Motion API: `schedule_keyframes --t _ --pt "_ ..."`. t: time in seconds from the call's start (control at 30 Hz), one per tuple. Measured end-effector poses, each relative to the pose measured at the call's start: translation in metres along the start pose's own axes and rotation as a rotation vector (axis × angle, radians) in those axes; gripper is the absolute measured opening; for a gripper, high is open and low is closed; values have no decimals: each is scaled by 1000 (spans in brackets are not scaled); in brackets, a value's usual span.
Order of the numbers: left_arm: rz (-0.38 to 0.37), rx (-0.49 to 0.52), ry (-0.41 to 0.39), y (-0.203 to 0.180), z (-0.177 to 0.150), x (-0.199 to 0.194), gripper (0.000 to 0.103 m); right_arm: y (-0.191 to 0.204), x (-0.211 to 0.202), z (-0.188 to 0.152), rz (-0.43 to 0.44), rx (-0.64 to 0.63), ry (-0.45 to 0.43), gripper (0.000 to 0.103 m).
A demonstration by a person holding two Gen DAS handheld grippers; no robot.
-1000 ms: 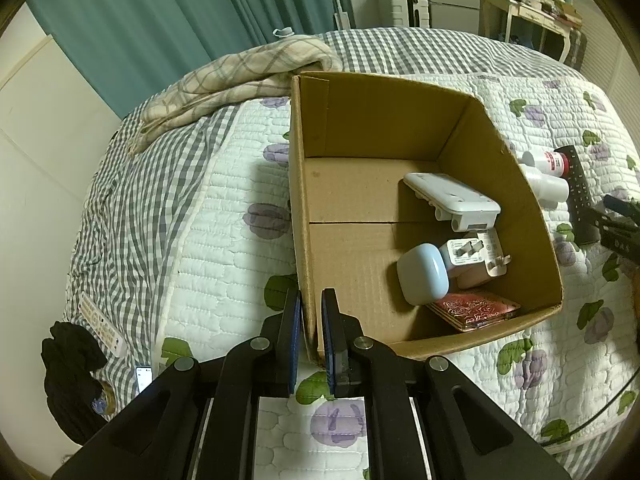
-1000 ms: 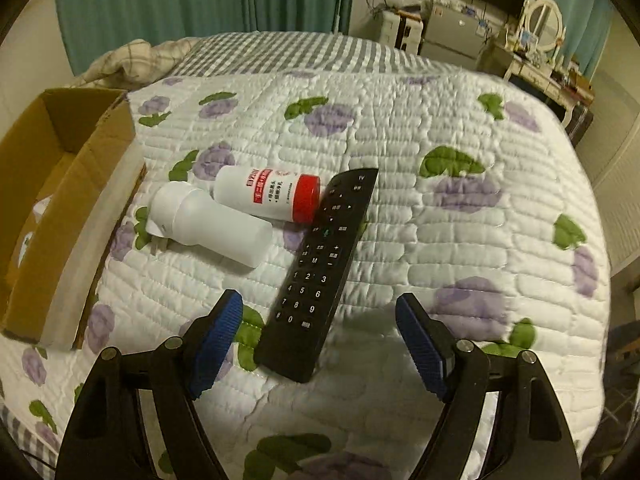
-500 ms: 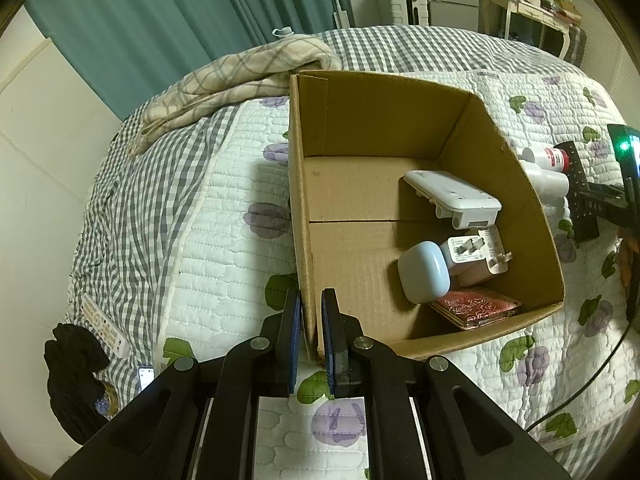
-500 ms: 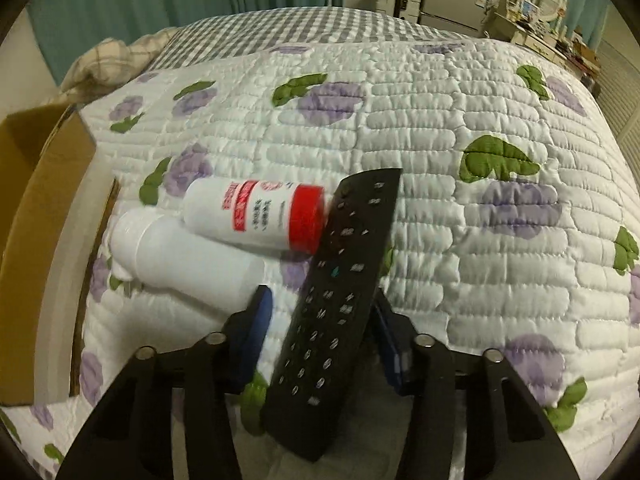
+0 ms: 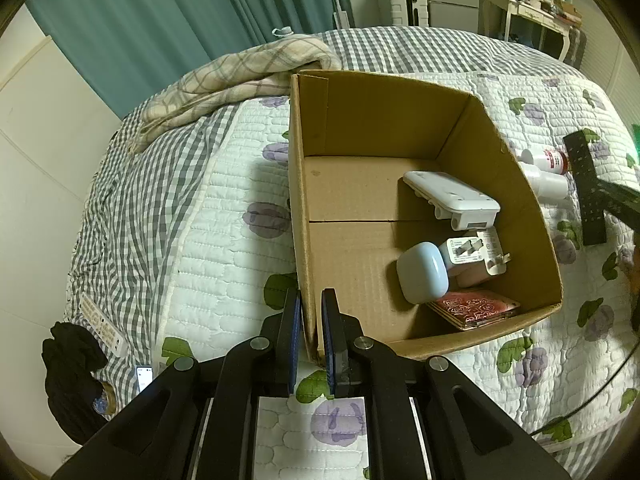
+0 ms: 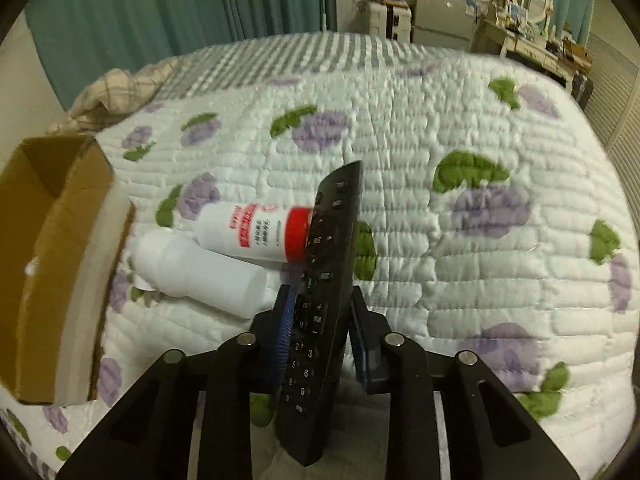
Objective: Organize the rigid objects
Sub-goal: 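Grasp the black remote by its end with the right tool, then carry the remote into the box and release it with the right tool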
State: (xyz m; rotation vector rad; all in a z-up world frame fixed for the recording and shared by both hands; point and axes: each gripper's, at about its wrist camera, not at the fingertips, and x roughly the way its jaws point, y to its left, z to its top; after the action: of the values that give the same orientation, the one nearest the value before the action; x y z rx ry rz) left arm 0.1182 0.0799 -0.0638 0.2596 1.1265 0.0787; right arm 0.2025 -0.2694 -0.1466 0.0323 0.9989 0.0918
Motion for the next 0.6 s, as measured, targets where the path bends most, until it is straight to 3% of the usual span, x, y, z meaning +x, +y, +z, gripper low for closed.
schedule_keyframes --t 0.27,0.6 --pt "-3 -1 0 1 1 1 10 19 -66 28 46 -54 -125 19" --pt "-15 -12 -4 1 1 0 10 110 -140 70 218 -212 -273 19"
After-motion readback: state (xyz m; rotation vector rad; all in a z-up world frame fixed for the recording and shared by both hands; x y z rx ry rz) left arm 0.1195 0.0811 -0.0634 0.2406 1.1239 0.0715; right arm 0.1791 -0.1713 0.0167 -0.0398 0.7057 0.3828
